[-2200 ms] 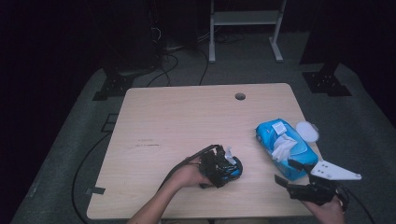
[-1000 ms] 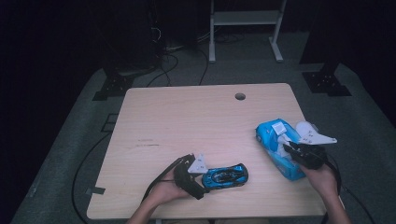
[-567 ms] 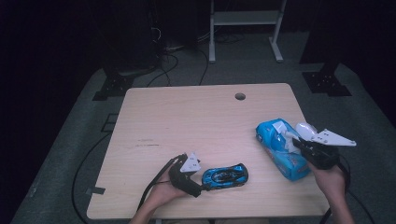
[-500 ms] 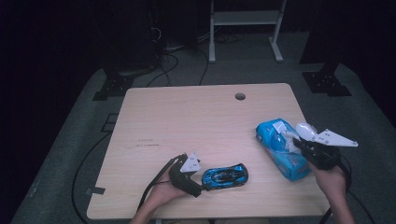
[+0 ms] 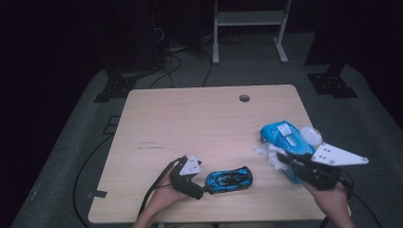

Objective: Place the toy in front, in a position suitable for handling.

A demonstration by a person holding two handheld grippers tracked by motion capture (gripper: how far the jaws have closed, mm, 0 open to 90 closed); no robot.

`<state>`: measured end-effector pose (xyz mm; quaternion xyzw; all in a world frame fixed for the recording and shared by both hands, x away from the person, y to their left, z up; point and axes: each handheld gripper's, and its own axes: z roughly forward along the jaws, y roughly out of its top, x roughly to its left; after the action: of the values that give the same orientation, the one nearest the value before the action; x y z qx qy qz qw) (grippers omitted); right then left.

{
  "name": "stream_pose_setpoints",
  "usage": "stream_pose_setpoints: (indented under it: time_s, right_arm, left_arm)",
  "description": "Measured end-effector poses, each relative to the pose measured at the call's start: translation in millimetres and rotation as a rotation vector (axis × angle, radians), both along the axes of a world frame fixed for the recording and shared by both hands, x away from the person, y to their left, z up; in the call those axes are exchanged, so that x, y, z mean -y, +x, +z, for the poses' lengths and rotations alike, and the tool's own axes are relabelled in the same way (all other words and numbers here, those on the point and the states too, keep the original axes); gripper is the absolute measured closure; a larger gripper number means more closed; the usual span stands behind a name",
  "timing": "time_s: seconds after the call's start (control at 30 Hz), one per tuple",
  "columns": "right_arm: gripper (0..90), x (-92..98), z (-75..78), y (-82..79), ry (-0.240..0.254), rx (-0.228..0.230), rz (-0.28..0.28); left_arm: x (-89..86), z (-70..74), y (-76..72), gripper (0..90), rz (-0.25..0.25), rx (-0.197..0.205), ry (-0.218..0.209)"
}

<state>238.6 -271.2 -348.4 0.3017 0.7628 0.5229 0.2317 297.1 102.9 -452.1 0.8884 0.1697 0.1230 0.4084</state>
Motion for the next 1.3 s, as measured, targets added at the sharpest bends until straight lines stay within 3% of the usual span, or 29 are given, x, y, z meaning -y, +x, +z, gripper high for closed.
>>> stream_pose_setpoints:
  time_s: [0.03,0.17,0.23,0.27,0.3,0.37,0.43,0.5,0.63,0.7,0.9,1.0,1.1,1.3]
  right_arm:
    - [84.3,-19.4,-4.3,-4.1,-0.027,-0.029,0.073]
    - [84.2,-44.4,-15.7,0.5,-0.044,-0.113,0.175]
    - [84.1,-53.7,-24.5,9.2,-0.058,-0.179,0.215]
    - [84.1,-53.7,-24.5,9.2,-0.058,-0.179,0.215]
    - [83.8,-62.4,-38.3,21.2,-0.086,-0.253,0.237]
    - [83.6,-67.8,-50.1,31.1,-0.104,-0.31,0.245]
    - [83.4,-70.3,-56.5,36.6,-0.12,-0.332,0.246]
    - [82.0,-79.5,-70.7,47.7,-0.191,-0.363,0.231]
    - [77.4,-87.7,-74.9,51.2,-0.244,-0.34,0.23]
    - [68.9,-95.1,-78.4,51.2,-0.279,-0.325,0.231]
    - [58.4,-100.6,-88.2,48.2,-0.288,-0.321,0.219]
    - [59.2,-103.0,-91.6,47.0,-0.294,-0.302,0.213]
    - [64.2,-110.7,-94.8,41.3,-0.336,-0.238,0.192]
    - [76.0,-108.7,-94.7,37.9,-0.35,-0.197,0.166]
  left_arm:
    - [0.6,-0.5,-0.4,10.1,-0.005,-0.004,0.007]
    - [5.1,-1.5,-2.4,10.3,-0.023,-0.005,0.009]
    - [7.3,-2.7,-2.9,10.4,-0.035,-0.002,0.011]
    - [7.3,-2.7,-2.9,10.4,-0.035,-0.002,0.011]
    - [9.7,-4.8,-2.7,10.3,-0.038,-0.006,0.016]
    - [11.9,-7.4,-1.7,10.3,-0.036,-0.018,0.009]
    - [12.8,-8.3,-0.8,10.3,-0.041,-0.016,0.019]
    - [14.6,-9.6,-0.3,10.3,-0.044,-0.017,0.025]
    - [18.1,-11.2,1.1,10.4,-0.046,-0.023,0.025]
    - [18.8,-12.0,0.9,11.7,-0.052,-0.026,0.031]
    - [21.6,-15.3,-0.2,12.1,-0.063,-0.031,0.051]
    - [23.5,-17.7,2.1,12.5,-0.063,-0.041,0.06]
    - [26.5,-21.6,4.1,14.5,-0.081,-0.073,0.061]
    - [30.7,-23.3,1.9,21.3,-0.087,-0.057,0.095]
